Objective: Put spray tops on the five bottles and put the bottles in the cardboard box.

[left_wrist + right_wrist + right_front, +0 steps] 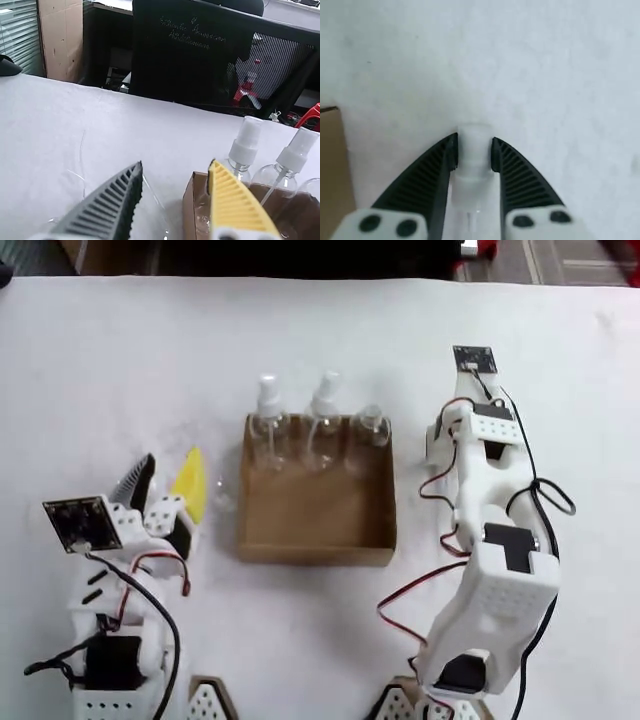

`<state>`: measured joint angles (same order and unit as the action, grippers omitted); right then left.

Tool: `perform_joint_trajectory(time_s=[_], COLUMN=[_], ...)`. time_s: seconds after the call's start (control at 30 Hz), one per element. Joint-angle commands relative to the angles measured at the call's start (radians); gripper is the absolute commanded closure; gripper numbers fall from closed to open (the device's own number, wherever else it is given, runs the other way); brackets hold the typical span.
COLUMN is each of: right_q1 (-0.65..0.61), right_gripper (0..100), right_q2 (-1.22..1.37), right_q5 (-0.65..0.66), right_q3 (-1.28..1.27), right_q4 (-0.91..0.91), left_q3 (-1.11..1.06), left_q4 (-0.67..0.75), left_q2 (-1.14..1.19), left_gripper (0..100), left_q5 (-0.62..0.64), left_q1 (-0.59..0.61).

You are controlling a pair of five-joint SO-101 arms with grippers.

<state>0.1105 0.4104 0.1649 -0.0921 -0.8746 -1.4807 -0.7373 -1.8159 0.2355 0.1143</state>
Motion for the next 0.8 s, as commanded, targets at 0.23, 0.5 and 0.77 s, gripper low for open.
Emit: perform_joint_trajectory(time_s=[0.23, 0.5, 0.77], right_q1=[0.013, 0.013, 0.012], right_gripper=[98.2, 98.2, 98.2], right_q2=[-0.004, -0.004, -0.004], right_q5=[-0.009, -0.011, -0.011], right_q3=[0.037, 0.037, 0.037], right_q4=[0.015, 0.015, 0.015], left_q3=[0.12, 0.12, 0.118], left_q4=[-0.12, -0.12, -0.12], left_q2=[-0.01, -0.01, -0.01], left_gripper=[80, 80, 80], left_q5=[-0.008, -0.005, -0.006], left_q1=[-0.002, -0.002, -0.002])
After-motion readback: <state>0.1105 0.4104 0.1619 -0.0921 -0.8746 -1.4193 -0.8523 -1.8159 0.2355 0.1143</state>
